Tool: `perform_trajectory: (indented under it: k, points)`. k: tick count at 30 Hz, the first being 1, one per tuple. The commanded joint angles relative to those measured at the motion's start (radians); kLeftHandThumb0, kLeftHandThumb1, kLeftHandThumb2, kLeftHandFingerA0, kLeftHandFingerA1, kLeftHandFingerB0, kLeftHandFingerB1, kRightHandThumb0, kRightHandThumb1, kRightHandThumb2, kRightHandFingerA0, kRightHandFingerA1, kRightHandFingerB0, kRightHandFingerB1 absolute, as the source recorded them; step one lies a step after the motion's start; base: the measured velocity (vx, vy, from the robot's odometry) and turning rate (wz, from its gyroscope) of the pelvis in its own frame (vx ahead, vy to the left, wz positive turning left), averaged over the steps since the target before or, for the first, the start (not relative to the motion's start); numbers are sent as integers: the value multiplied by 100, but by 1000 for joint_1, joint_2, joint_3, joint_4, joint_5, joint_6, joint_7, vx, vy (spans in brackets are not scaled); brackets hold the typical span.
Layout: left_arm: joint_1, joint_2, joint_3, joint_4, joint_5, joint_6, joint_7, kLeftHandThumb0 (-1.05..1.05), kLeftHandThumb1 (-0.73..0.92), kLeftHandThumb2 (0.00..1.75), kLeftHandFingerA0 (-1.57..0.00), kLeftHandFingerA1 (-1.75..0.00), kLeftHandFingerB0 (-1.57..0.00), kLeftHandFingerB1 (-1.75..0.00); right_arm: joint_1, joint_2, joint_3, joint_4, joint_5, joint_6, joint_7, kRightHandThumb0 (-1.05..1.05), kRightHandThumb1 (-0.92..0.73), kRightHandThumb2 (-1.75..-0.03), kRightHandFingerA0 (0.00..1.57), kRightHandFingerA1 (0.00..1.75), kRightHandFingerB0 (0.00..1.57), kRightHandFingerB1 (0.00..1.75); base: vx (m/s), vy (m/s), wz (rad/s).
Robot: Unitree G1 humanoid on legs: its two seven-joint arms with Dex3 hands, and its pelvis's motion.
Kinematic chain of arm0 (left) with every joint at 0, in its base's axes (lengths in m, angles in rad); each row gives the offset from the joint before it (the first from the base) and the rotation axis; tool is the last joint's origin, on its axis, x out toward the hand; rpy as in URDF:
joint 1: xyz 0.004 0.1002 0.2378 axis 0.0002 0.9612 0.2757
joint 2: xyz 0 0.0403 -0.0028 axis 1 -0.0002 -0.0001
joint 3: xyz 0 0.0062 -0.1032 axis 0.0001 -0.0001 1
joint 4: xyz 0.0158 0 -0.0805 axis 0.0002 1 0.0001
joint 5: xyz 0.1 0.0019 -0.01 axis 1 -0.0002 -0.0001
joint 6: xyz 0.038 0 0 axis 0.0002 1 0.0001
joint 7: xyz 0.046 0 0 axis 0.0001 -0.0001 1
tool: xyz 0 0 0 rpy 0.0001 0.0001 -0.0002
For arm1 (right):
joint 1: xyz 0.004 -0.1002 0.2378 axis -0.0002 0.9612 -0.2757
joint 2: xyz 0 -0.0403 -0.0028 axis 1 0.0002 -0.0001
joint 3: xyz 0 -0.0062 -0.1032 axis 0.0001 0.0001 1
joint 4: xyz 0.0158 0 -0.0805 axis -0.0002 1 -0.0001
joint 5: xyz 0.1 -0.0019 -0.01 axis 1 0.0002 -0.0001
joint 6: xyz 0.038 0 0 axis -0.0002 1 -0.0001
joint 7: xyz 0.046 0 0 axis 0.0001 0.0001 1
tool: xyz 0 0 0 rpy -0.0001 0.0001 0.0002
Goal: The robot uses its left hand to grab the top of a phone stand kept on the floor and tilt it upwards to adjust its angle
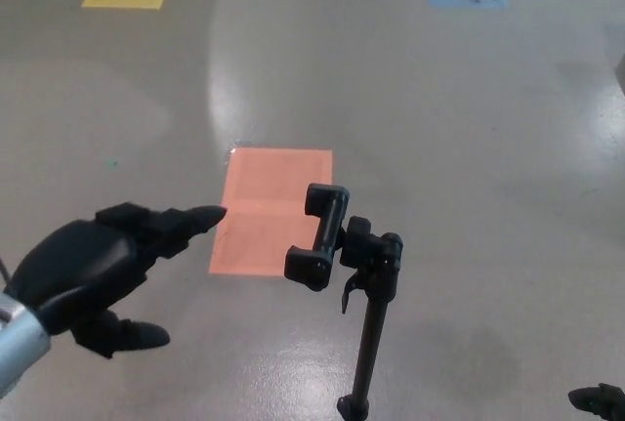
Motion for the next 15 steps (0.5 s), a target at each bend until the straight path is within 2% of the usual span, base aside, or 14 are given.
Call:
perform_trajectory:
  k: [1,8,9,10,11,15]
  points:
    - [-20,23,13,-54,60,9,-7,-18,42,66,-7,-36,0,-19,-12,-25,10,2,-11,19,10,-65,-76,-63,19,36,19,29,0,0,0]
    - [-41,15,32,-76,54,42,-27,-17,44,66,-5,-30,0,-19,-15,-30,12,3,-8,23,18,-64,-77,-64,19,36,20,29,0,0,0]
    - [-42,15,35,-79,55,42,-27,-17,50,56,-6,-26,0,-18,-16,-30,13,3,-9,26,19,-64,-77,-63,19,35,20,29,0,0,0]
    - [-42,16,37,-82,57,43,-26,-17,50,56,-6,-26,0,-18,-16,-29,14,3,-9,28,19,-64,-77,-63,19,35,20,29,0,0,0]
    - [-46,17,40,-87,57,43,-28,-21,45,68,-3,-24,0,-14,-16,-30,18,3,-12,31,20,-63,-78,-64,19,35,20,29,0,0,0]
    - [-50,15,50,-98,53,46,-44,-22,46,68,-4,-22,0,-13,-16,-29,24,4,-15,34,21,-64,-76,-63,20,35,21,29,0,0,0]
